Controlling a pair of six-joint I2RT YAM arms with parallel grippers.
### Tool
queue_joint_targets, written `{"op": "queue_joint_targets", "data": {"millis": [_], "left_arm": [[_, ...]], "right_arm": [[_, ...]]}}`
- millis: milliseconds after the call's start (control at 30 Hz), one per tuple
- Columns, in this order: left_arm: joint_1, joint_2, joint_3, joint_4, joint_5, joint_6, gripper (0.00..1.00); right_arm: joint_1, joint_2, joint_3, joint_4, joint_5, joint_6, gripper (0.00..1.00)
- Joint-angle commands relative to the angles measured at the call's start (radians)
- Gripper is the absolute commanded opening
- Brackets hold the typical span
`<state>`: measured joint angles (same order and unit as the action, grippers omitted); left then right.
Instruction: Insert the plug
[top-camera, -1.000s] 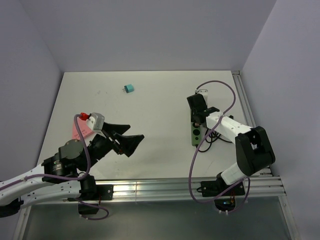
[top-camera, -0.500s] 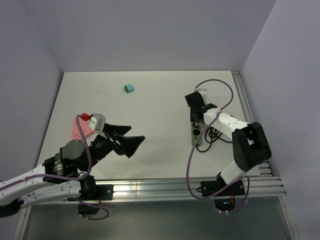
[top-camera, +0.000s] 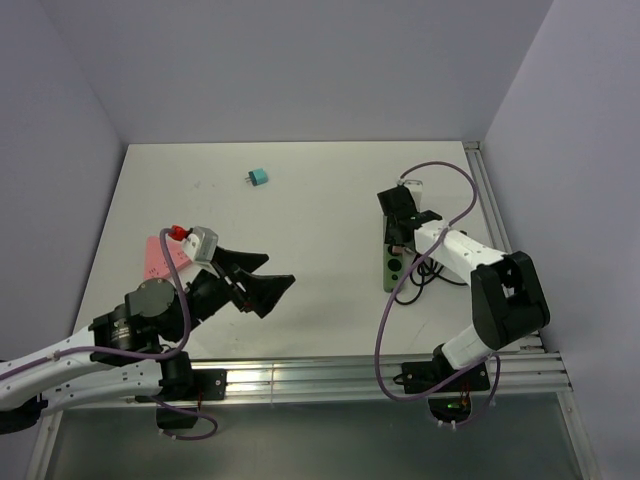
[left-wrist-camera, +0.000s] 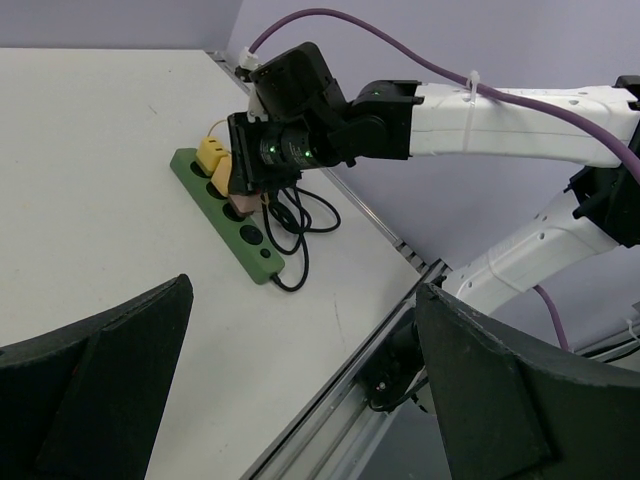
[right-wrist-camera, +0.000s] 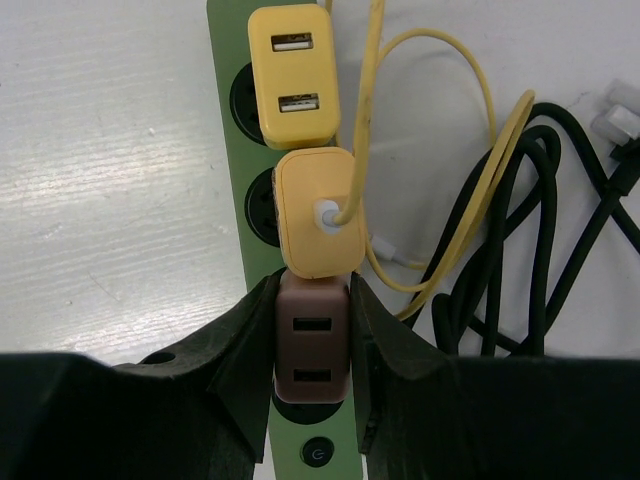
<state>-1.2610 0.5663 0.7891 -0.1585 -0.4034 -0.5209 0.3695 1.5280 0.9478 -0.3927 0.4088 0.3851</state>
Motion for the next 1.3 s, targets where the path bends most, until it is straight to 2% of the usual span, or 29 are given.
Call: {"op": "queue_joint_targets", "data": {"millis": [0, 167, 233, 267, 400, 600, 667, 800, 867, 1033, 1267], "left_arm": [[-0.001, 0.018, 0.013, 0.056, 0.032, -0.019, 0.99], [0.0, 0.021, 0.018, 0.048, 0.032, -0.024, 0.99], [0.0, 0.017, 0.018, 0.047, 0.031, -0.024, 0.99], [0.0, 0.015, 0.016, 0.048, 0.031, -0.024, 0.99], [0.0, 0.02, 0.024, 0.043, 0.029, -0.021, 0.99], [0.0, 0.023, 0.018, 0.051, 0.031, -0.021, 0.99], [0.0, 0.021, 0.021, 0.05, 0.028, -0.019, 0.99], [0.0, 0.017, 0.024, 0.04, 0.026, -0.014, 0.99], [0.0, 0.014, 0.025, 0.037, 0.023, -0.013, 0.99], [0.0, 0.007, 0.022, 0.034, 0.018, -0.008, 0.99], [0.0, 0.015, 0.024, 0.034, 0.017, -0.005, 0.99]], "right_arm": [[-0.029, -0.02, -0.034, -0.141, 0.029, 0.018, 0.13], [-0.029, 0.012, -0.011, -0.158, 0.009, 0.031, 0.21], [-0.027, 0.001, -0.012, -0.153, -0.004, 0.032, 0.24], [-0.029, -0.005, -0.012, -0.15, -0.01, 0.035, 0.29], [-0.029, -0.032, 0.005, -0.166, -0.024, 0.037, 0.34], [-0.029, -0.054, 0.057, -0.21, -0.057, 0.032, 0.34], [-0.029, -0.054, 0.069, -0.222, -0.068, 0.032, 0.39], [-0.029, -0.054, 0.082, -0.232, -0.082, 0.038, 0.41], [-0.029, -0.054, 0.075, -0.23, -0.09, 0.043, 0.47], [-0.029, -0.052, 0.074, -0.227, -0.091, 0.043, 0.51], [-0.027, -0.077, 0.072, -0.229, -0.085, 0.034, 0.52]]}}
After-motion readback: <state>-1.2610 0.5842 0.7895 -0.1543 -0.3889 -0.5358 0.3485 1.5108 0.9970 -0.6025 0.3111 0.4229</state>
